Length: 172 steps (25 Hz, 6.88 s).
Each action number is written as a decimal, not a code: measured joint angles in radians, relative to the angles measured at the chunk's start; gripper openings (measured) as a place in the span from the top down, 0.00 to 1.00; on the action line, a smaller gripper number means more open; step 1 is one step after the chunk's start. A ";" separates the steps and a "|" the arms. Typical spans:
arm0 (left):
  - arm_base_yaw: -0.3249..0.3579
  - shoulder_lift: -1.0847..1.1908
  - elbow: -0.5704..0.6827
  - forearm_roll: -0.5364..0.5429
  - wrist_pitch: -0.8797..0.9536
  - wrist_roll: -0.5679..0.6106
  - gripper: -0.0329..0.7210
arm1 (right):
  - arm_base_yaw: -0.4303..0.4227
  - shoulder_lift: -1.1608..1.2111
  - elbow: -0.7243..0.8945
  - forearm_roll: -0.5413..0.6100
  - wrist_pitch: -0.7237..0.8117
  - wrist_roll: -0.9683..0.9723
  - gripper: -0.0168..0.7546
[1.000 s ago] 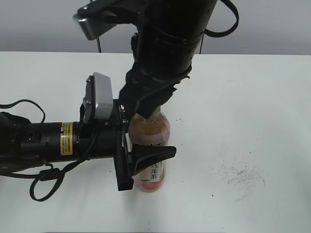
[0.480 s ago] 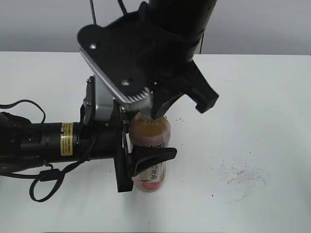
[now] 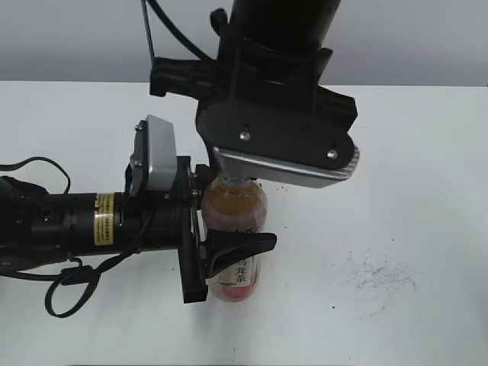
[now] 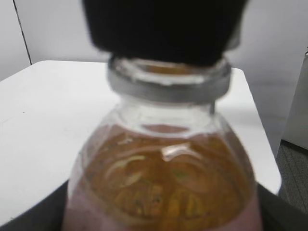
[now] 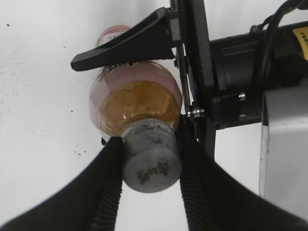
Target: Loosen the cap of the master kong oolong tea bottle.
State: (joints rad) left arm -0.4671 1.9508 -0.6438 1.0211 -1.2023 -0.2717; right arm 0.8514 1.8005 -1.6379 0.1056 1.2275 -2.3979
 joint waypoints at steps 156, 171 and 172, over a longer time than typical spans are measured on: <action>0.000 -0.139 -0.001 -0.103 -0.004 -0.021 0.17 | -0.256 0.120 0.232 -0.307 -0.101 1.395 0.25; 0.000 -0.464 -0.001 -0.109 0.184 -0.171 0.17 | -0.256 0.119 0.126 -0.300 -0.017 1.900 0.25; 0.000 -0.495 0.000 -0.105 0.226 -0.192 0.17 | -0.256 0.115 0.126 -0.299 -0.017 1.935 0.25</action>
State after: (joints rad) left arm -0.4671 1.4559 -0.6438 0.9165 -0.9759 -0.4634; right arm 0.5955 1.9160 -1.5122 -0.1932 1.2103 -0.4632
